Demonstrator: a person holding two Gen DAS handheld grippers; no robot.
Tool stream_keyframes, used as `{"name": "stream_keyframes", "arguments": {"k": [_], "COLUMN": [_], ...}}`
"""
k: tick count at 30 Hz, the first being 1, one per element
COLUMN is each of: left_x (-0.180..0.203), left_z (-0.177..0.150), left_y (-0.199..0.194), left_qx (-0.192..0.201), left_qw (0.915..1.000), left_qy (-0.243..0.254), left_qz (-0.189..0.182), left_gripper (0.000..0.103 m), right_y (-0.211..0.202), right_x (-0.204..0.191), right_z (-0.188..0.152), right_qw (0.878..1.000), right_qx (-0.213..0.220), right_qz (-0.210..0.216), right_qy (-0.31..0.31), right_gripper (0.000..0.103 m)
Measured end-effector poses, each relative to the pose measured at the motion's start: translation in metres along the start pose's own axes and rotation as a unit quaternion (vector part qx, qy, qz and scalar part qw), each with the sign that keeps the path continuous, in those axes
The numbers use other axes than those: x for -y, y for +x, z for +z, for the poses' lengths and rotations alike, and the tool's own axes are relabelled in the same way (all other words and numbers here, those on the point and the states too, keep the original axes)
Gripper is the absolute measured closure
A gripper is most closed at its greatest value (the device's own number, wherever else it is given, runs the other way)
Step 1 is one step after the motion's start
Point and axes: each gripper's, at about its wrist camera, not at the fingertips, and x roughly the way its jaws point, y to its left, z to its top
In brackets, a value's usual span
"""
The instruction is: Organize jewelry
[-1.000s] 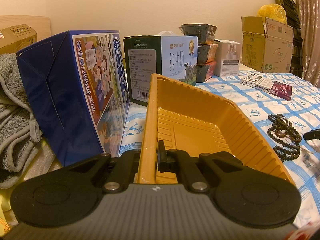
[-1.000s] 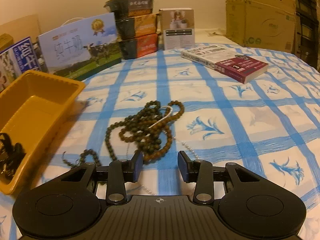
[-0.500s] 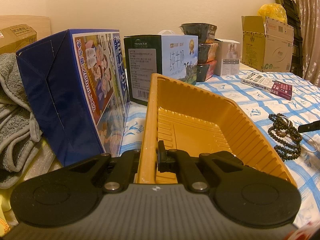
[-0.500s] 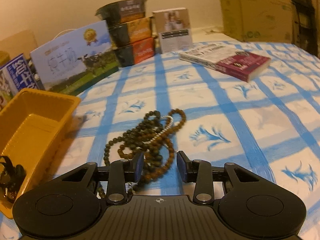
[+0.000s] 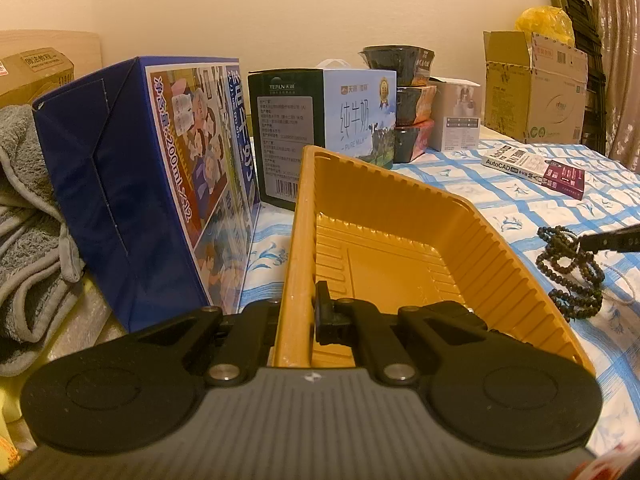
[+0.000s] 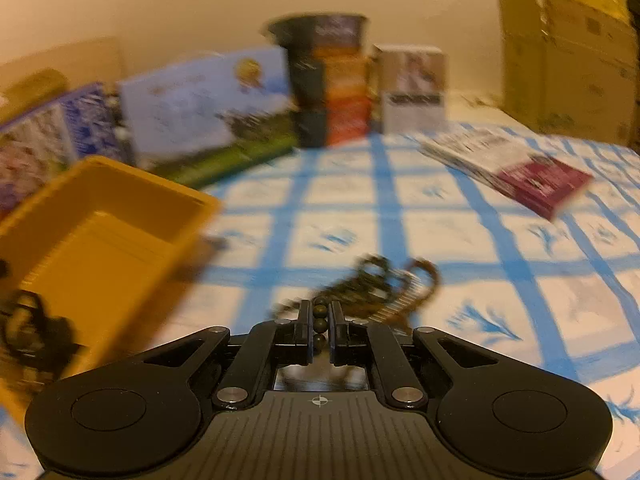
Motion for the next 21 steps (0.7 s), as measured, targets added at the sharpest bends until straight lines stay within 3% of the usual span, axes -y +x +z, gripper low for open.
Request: {"name": "stream_keyframes", "arguments": {"k": [9,17,21], "left_x": [0.0,0.0,0.0], "left_z": [-0.001,0.002,0.002], "left_y": [-0.002,-0.006,-0.008], "left_qx": [0.002,0.005,0.008], "left_qw": [1.0,1.0,0.9999], "left_qy": [-0.001,-0.004,-0.005], "left_qz": [-0.003,-0.006,-0.007], "left_gripper": [0.1,0.099,0.099], "right_y": [-0.044,-0.095,-0.109], "right_x": [-0.062,-0.064,-0.06], "right_z": [-0.003,-0.004,-0.007], "right_qw": [0.995,0.993,0.994], "right_qx": [0.019,0.017,0.01], "right_qz": [0.094,0.116,0.107], "right_qy": [-0.022,0.013,0.014], "right_gripper": [0.096,0.096,0.096]}}
